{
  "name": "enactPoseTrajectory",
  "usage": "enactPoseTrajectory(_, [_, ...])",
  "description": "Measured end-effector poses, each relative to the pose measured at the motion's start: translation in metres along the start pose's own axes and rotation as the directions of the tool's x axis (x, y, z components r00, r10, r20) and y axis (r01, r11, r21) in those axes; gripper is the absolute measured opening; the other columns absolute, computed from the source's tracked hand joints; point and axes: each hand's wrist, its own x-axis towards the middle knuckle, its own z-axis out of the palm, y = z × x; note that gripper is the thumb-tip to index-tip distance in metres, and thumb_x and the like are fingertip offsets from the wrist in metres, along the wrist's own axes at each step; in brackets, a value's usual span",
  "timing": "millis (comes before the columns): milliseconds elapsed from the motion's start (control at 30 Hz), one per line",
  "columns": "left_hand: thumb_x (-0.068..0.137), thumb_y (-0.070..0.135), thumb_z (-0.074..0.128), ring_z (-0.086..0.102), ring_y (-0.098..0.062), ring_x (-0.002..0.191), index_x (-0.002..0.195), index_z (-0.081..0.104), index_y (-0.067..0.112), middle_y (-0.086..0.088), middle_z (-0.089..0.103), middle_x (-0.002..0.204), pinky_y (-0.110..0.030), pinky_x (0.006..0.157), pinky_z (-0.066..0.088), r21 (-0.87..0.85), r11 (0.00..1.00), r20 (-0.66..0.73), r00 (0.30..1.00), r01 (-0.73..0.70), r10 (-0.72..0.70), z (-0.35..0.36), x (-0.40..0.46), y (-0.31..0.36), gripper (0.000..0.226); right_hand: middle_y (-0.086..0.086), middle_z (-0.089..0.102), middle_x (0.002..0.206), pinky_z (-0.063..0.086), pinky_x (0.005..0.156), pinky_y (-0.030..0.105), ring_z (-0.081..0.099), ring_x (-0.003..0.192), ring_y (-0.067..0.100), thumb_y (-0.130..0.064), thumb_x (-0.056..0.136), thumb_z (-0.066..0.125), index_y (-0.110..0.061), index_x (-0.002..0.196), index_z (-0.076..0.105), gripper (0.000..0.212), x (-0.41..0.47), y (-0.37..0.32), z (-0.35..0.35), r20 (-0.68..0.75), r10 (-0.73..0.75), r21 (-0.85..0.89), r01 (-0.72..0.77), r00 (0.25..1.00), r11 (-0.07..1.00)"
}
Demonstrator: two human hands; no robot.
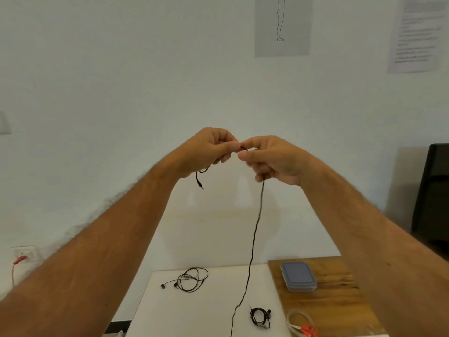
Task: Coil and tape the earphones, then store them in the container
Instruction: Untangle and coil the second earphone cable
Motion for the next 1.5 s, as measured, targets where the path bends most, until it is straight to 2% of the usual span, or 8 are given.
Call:
enactPoseTrajectory(133, [0.098,0.030,0.054,0.036,-0.005,0.046,0.086,0.067,0.015,0.011,0.047,0.054,-0.014,0.043,0.029,-0.048,0.996,-0.057,0.996,0.072,-0.075,-0.008,-0.006,-0.018,0.023,-0.009,0.031,0.043,0.014,0.046,0.026,0.021,0.041,0.010,-0.020,0.088,0.069,-0.007,0.075,0.066,0.018,0.003,-0.011,-0.012,-0.228,-0.090,-0.175,0.050,0.969,0.983])
enactPoseTrajectory(400, [0.099,0.034,0.050,0.028,-0.012,0.053,0.084,0.062,0.012,0.008,0.035,0.056,-0.022,0.049,0.025,-0.082,0.965,0.010,0.968,0.250,-0.250,-0.038,-0.032,-0.065,0.029,0.003,0.029,0.052,0.023,0.039,0.019,0.021,0.039,0.012,-0.024,0.093,0.061,-0.011,0.074,0.065,0.023,-0.001,-0.018,-0.062,-0.542,-0.281,-0.304,0.127,0.792,0.944])
enactPoseTrajectory(667, [0.103,0.032,0.043,0.023,-0.008,0.046,0.076,0.048,0.019,0.013,0.032,0.051,-0.018,0.043,0.020,-0.209,0.957,-0.210,0.946,0.203,-0.247,-0.056,-0.032,-0.074,0.031,-0.004,0.034,0.053,0.032,0.041,0.021,0.028,0.044,0.011,-0.018,0.090,0.067,-0.008,0.080,0.060,0.016,0.003,-0.019,-0.065,-0.332,-0.190,-0.237,0.113,0.924,0.965])
enactPoseTrajectory(767, [0.104,0.031,0.041,0.021,-0.008,0.044,0.076,0.048,0.020,0.012,0.030,0.051,-0.018,0.041,0.018,-0.257,0.947,-0.232,0.939,0.191,-0.252,-0.055,-0.032,-0.078,0.031,-0.004,0.038,0.051,0.041,0.040,0.023,0.035,0.042,0.010,-0.016,0.089,0.068,-0.011,0.073,0.059,0.019,0.010,-0.017,-0.066,-0.405,-0.267,-0.318,0.139,0.874,0.938])
enactPoseTrajectory(900, [0.104,0.031,0.041,0.019,-0.006,0.041,0.078,0.048,0.020,0.013,0.027,0.049,-0.017,0.039,0.017,-0.309,0.934,-0.260,0.929,0.178,-0.264,-0.054,-0.031,-0.077,0.030,-0.014,0.042,0.043,0.034,0.043,0.014,0.040,0.036,0.002,-0.021,0.089,0.067,-0.013,0.073,0.061,0.019,0.015,-0.011,-0.079,-0.505,-0.387,-0.530,0.076,0.771,0.844])
enactPoseTrajectory(1200, [0.102,0.039,0.040,0.016,-0.007,0.044,0.077,0.050,0.019,0.010,0.022,0.054,-0.023,0.044,0.012,-0.458,0.869,-0.001,0.978,0.187,-0.210,-0.025,-0.018,-0.046,0.034,0.004,0.050,0.067,0.042,0.045,0.025,0.041,0.043,0.011,-0.009,0.093,0.053,-0.012,0.087,0.056,0.007,0.022,-0.008,-0.054,-0.330,-0.106,-0.241,0.025,0.938,0.970])
enactPoseTrajectory(1367, [0.103,0.042,0.034,0.017,-0.007,0.045,0.071,0.041,0.023,0.008,0.022,0.056,-0.021,0.043,0.014,-0.635,0.761,0.039,0.989,0.134,-0.142,-0.017,-0.008,-0.012,0.038,0.008,0.055,0.072,0.058,0.057,0.037,0.049,0.047,0.015,0.000,0.088,0.050,-0.008,0.109,0.057,0.023,0.026,-0.009,-0.043,-0.249,0.047,-0.240,-0.109,0.967,0.965])
enactPoseTrajectory(1500, [0.104,0.041,0.035,0.020,-0.007,0.045,0.072,0.042,0.023,0.008,0.026,0.058,-0.019,0.042,0.017,-0.712,0.686,0.019,0.981,0.148,-0.192,-0.015,0.004,0.004,0.038,0.015,0.068,0.087,0.057,0.078,0.042,0.069,0.067,0.027,0.000,0.089,0.048,-0.004,0.116,0.056,0.028,0.024,0.011,-0.028,-0.131,0.164,-0.188,-0.187,0.978,0.964])
